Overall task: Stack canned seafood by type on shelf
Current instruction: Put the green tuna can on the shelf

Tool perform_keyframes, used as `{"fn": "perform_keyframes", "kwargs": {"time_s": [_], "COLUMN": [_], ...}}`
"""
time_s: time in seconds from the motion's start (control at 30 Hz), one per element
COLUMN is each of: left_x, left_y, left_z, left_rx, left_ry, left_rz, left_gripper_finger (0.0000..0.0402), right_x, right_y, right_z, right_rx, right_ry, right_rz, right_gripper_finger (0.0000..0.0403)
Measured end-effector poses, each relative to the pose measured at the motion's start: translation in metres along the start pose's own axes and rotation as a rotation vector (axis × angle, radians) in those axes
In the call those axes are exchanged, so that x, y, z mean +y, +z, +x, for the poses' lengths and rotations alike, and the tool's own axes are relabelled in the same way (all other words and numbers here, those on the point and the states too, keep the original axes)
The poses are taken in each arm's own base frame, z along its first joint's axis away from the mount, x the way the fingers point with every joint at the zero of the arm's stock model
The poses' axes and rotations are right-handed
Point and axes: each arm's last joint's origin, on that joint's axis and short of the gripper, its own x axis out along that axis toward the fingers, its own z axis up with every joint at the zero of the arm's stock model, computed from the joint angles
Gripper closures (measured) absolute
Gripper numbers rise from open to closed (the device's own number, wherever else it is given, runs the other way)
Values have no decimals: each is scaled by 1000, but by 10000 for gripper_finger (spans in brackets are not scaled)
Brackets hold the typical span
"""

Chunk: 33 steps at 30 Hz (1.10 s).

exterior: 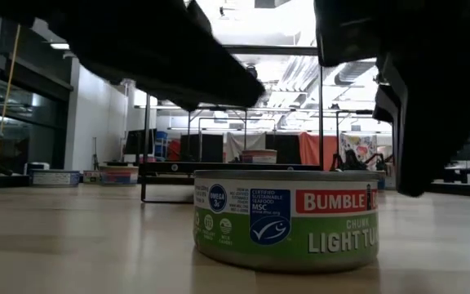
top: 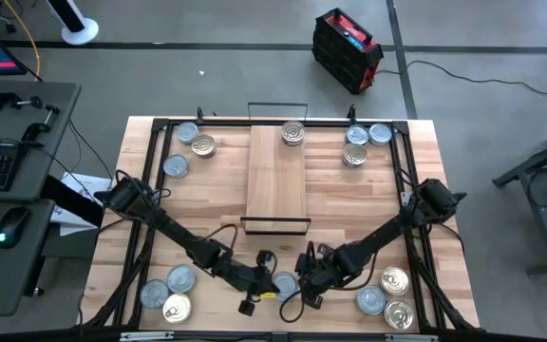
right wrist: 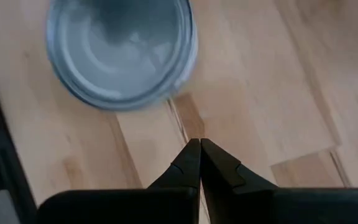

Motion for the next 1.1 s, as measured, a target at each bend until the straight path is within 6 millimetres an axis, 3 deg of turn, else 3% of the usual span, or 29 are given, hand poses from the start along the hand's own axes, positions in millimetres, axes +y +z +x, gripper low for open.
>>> {"fn": "perform_keyframes", "kwargs": {"time_s": [0.3, 0.73, 1.1], "left_x": [2, 3, 5], "left_y": [-15, -19, -27], "left_z": [5, 3, 0], "left_rx": [132, 176, 277], "left_ry": [32, 45, 52], "left_rz": [-54, -78, 8], "left_gripper_finger": [401, 401, 401], "right_x": [3, 12, 25], "right_y": [1, 5, 26], "right_z": [3, 21, -11], "right_rx": [-61, -110, -198], "right_ry": [33, 110, 111], "right_rz": [-62, -75, -135], "right_gripper_finger": [403, 403, 403]}}
